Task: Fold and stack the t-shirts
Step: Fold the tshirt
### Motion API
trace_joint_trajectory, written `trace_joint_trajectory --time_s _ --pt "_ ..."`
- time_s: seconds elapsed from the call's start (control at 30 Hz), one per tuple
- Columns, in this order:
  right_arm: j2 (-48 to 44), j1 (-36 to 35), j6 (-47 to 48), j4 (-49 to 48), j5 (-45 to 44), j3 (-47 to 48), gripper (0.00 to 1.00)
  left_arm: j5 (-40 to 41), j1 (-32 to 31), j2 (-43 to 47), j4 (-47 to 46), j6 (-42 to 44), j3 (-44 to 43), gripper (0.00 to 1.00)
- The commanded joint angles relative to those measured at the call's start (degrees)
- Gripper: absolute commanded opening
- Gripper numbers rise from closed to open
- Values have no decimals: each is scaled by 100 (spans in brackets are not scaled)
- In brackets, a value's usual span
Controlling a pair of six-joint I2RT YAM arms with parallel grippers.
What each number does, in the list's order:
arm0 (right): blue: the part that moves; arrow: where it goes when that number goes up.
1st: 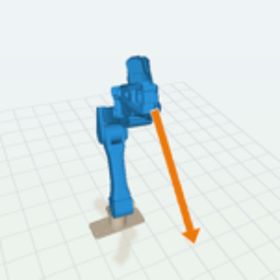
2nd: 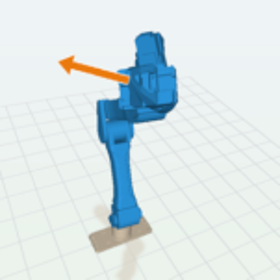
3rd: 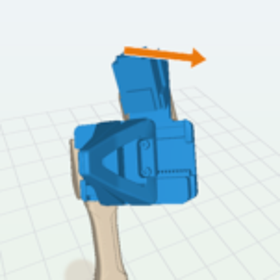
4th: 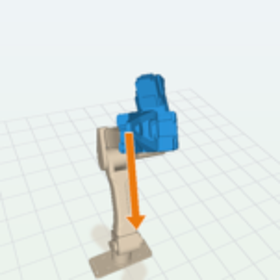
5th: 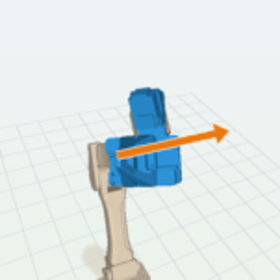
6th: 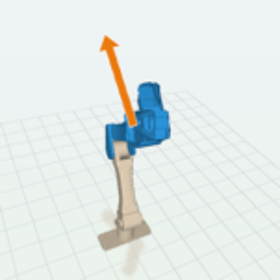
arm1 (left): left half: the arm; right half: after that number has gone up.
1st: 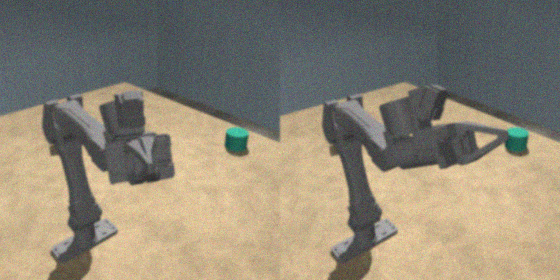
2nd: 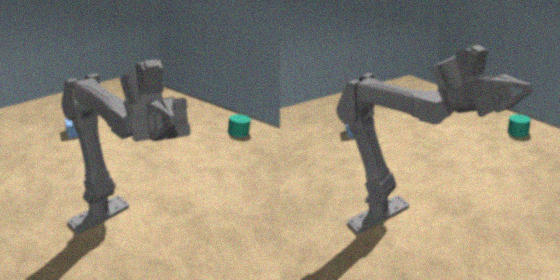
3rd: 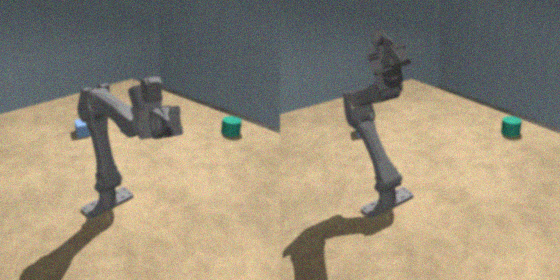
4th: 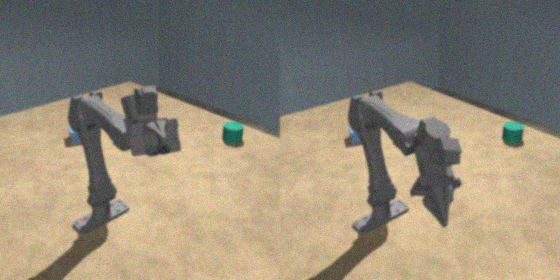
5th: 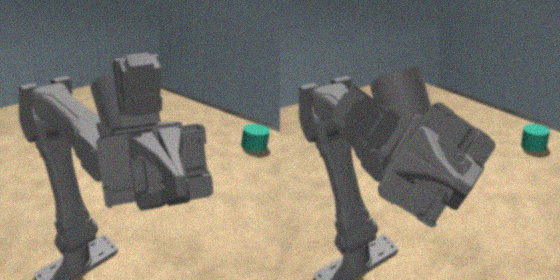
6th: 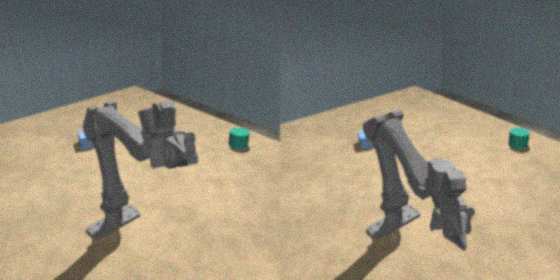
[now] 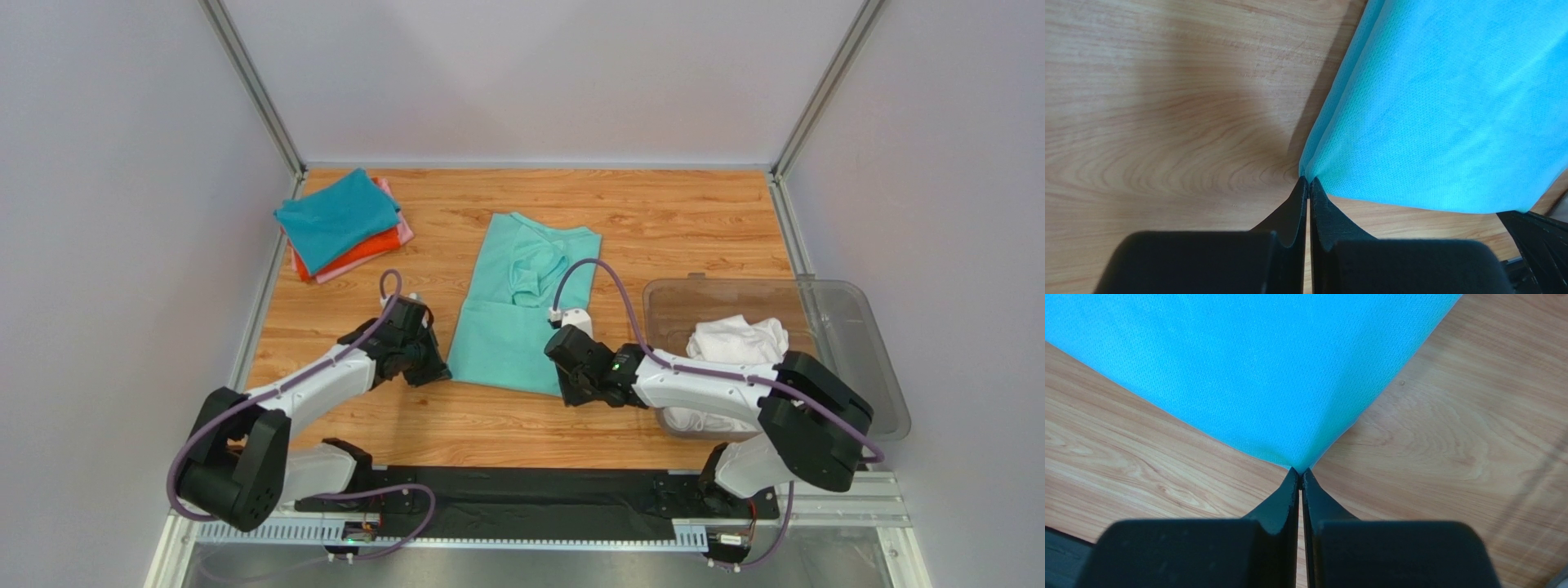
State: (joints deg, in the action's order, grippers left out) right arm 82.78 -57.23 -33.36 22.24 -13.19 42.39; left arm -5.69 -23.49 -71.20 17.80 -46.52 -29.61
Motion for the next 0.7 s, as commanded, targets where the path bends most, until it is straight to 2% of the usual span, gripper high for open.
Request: trace_joint_trajectory --time_s 0.0,0.23,0.43,0.53,0.67 --pt "-437 -16 -30 -141 438 24 0 104 19 500 390 126 25 0" --pt "-1194 -279 -152 -80 2335 -91 0 192 19 2475 1619 21 244 0" --pt "-1686 -587 -460 52 3163 -55 0 482 11 4312 2745 -208 -1 0" --pt "-2028 -693 -671 -17 3506 -29 0 560 11 4955 3165 -322 -281 0" --pt "-2520 -772 -1022 -106 3832 -47 0 938 11 5309 3686 -314 -783 0"
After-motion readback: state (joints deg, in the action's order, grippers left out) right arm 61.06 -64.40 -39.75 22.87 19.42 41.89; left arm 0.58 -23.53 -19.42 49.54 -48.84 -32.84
